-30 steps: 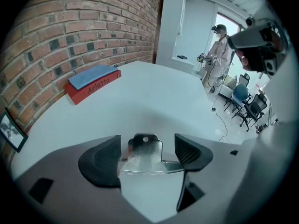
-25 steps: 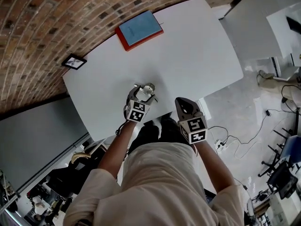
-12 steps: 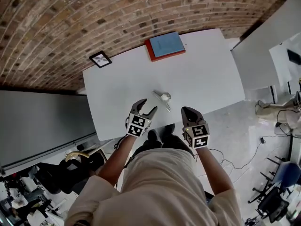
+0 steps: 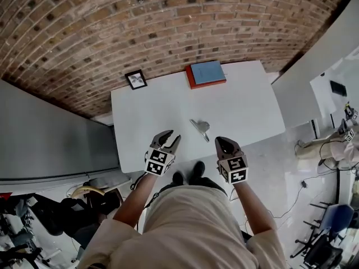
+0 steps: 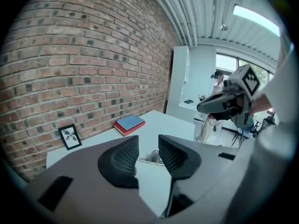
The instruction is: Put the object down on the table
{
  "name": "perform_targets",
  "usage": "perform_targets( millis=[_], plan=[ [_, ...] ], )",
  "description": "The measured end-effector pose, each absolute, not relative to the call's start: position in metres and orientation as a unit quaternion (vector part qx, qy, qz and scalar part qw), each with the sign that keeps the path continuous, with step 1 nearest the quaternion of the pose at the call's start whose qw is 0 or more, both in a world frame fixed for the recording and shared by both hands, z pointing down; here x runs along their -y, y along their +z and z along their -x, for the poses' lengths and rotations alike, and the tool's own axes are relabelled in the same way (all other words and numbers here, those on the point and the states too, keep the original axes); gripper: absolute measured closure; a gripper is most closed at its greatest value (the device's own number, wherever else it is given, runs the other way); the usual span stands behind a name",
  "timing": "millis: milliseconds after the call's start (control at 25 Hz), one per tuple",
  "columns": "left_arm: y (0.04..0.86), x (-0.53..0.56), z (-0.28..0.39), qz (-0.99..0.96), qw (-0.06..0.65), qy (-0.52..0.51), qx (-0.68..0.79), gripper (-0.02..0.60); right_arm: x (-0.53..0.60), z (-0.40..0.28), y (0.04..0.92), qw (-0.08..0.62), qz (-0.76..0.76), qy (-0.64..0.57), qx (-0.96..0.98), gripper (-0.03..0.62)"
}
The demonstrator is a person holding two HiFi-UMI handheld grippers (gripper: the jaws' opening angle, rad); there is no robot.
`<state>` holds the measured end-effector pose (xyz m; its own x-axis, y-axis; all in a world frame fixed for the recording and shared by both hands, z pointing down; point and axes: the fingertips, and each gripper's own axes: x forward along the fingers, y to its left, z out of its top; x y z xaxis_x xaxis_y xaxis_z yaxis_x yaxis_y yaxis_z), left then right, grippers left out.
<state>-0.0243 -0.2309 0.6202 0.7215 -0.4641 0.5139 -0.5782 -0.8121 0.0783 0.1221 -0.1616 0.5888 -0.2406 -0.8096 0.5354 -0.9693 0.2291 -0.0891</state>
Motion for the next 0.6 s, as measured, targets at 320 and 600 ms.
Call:
perform_targets(
  millis=[320, 600],
  plan=[
    [0.581, 0.205, 0.064, -0.935, 0.102, 0.209, 0.268, 0.506, 0.131, -0.088, 0.545, 0.18, -0.606, 0.17, 0.756, 0.592],
    [0.556, 0.182, 0.079, -0.943, 0.09, 0.188, 0.259, 0.554, 0.097, -0.076, 0.528, 0.151, -0.629, 0.171, 0.743, 0.592]
  ],
)
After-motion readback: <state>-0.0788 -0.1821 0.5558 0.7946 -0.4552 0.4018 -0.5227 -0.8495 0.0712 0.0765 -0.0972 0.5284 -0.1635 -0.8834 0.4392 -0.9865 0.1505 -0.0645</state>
